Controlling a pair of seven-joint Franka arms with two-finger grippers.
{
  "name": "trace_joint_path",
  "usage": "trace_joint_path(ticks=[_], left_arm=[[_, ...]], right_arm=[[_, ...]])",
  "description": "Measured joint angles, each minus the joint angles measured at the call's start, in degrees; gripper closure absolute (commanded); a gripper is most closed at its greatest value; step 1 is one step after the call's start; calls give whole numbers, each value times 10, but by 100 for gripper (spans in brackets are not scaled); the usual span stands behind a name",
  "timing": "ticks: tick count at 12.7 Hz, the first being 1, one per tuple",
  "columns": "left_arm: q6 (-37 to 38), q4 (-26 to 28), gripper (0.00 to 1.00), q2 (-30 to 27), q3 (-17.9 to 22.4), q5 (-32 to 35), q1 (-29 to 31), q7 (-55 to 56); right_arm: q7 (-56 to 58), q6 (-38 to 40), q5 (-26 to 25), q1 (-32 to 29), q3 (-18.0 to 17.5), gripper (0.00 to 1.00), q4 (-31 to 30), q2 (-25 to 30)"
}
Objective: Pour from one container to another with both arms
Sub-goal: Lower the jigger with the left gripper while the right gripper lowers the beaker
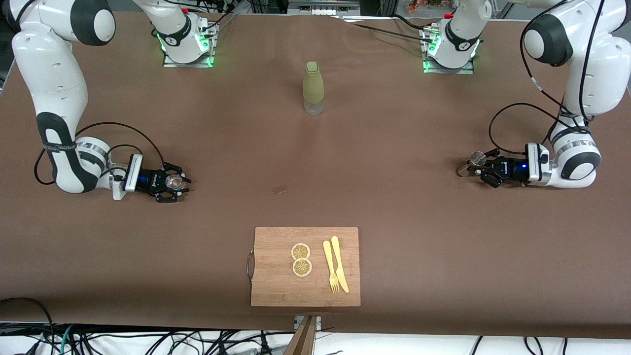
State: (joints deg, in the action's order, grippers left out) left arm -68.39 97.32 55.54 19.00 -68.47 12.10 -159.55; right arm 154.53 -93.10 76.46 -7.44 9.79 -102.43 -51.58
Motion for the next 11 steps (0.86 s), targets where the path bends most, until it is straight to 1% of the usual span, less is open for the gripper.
trace_joint_path(ticks=[2,5,6,7,8,11], left_arm=[[0,0,100,7,0,0,5,-4],[0,0,100,19,0,0,7,-9],[3,-1,93,22,0,0,7,-11],[7,-4,34,25,0,0,8,-11],[9,-6,0,27,0,1,9,-11],[6,-13,0,32,11,33,9,-3]], right_arm=[[0,0,0,-1,2,0,0,0],[0,-1,-7,-6,14,0,1,0],[0,-1,-16,-8,18,0,3,2],[0,-2,-28,-9,25,0,5,5],[0,-8,-40,-10,32,0,6,10],[-38,-48,-94,-17,49,1,4,44]])
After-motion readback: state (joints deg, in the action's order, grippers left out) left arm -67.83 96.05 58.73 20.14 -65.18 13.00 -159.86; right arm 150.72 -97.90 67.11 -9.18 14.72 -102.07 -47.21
